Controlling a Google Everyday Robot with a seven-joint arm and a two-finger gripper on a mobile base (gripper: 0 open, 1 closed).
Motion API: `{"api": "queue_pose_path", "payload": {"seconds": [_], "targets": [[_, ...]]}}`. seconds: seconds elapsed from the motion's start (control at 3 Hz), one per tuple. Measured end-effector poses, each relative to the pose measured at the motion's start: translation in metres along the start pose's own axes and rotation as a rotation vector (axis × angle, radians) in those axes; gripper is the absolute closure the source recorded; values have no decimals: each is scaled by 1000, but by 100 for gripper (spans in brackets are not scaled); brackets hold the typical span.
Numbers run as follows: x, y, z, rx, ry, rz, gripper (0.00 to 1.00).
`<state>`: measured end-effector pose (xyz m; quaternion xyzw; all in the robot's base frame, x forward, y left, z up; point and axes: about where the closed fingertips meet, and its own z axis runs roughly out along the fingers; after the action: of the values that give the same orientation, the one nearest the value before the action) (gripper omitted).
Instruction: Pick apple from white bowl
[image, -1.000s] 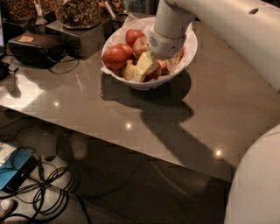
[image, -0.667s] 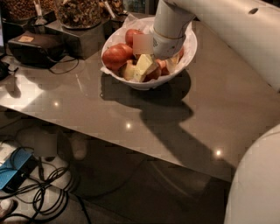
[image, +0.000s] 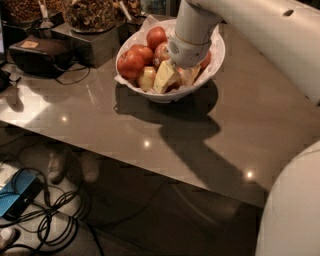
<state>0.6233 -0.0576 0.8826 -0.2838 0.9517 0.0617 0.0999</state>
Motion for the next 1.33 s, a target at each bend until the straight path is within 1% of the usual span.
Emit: {"api": "queue_pose_path", "payload": {"seconds": [0.33,0.67,1.0,1.33], "targets": [[0,0,0,0,0,0,100],[0,0,0,0,0,0,100],[3,9,-16,-3,-57,-37,100],[10,24,-38,-35,-92,-91,100]]}}
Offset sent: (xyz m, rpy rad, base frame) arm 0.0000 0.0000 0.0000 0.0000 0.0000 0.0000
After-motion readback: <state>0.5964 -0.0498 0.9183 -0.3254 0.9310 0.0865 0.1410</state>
